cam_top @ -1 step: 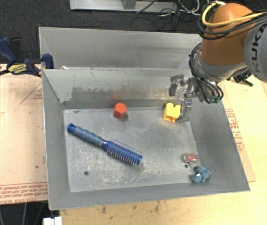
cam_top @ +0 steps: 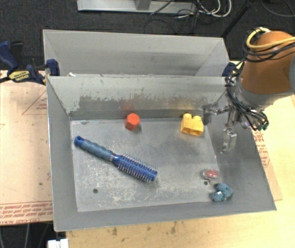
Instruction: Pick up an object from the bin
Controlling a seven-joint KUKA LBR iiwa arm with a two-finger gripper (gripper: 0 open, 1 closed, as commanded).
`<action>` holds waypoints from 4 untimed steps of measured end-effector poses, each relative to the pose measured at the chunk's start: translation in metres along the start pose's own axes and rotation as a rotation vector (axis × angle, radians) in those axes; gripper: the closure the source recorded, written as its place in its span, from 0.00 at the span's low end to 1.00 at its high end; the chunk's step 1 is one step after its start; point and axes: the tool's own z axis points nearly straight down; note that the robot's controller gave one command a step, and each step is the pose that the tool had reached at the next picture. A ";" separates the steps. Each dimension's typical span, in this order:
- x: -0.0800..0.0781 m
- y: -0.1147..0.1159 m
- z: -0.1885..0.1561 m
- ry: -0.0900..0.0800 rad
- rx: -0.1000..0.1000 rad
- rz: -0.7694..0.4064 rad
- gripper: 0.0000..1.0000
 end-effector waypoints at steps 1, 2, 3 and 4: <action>0.045 0.031 0.090 0.000 -0.004 -0.519 0.00; 0.123 0.010 0.084 -0.014 -0.004 -0.774 0.00; 0.123 0.010 0.084 -0.012 -0.004 -0.779 1.00; 0.122 0.012 0.084 -0.015 -0.005 -0.780 0.00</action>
Offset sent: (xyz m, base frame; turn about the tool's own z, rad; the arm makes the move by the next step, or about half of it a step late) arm -0.0504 0.0168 -0.0877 -0.5203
